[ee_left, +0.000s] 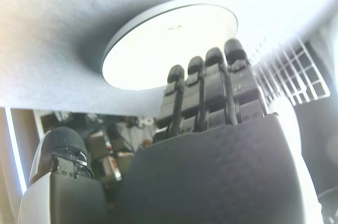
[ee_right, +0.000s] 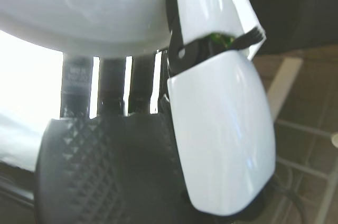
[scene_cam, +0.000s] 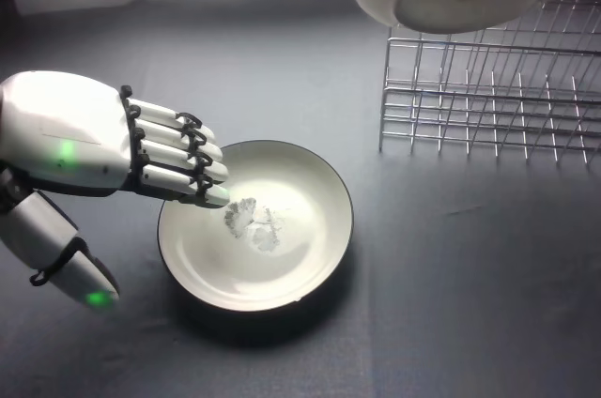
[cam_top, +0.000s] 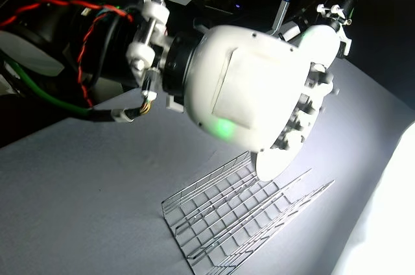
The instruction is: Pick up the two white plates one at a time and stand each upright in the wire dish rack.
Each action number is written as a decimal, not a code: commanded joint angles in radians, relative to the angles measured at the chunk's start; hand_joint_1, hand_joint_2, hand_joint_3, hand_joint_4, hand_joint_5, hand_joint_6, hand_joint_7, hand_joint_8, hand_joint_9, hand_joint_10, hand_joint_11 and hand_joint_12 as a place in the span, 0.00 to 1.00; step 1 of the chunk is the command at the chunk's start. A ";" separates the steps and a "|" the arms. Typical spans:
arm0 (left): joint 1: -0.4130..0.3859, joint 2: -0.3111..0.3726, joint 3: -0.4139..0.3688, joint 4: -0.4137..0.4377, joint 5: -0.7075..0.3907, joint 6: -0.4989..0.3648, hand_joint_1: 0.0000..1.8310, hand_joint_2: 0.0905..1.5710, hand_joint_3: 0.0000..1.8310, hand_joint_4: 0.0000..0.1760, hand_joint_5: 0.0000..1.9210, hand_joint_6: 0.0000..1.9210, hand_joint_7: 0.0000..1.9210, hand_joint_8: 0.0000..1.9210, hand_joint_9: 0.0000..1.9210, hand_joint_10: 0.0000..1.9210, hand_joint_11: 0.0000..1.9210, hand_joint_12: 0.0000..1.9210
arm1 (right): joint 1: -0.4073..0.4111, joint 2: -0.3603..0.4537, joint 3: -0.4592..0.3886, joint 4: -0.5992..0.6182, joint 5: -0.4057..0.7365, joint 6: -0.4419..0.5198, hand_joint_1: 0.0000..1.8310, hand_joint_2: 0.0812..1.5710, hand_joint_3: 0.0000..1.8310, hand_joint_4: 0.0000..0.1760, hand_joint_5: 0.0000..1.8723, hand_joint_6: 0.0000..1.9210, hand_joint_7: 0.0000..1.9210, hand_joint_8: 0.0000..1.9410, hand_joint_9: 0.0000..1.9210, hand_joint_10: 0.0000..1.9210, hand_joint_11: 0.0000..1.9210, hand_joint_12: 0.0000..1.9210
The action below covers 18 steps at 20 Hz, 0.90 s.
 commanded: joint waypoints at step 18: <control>0.065 -0.026 0.015 -0.042 0.011 -0.009 0.00 0.61 0.00 0.00 0.04 0.00 0.02 0.00 0.02 0.00 0.00 0.08 | -0.175 -0.052 0.237 0.004 0.162 0.002 0.75 0.69 0.00 0.00 0.48 0.56 0.50 0.48 0.50 0.61 0.45 0.69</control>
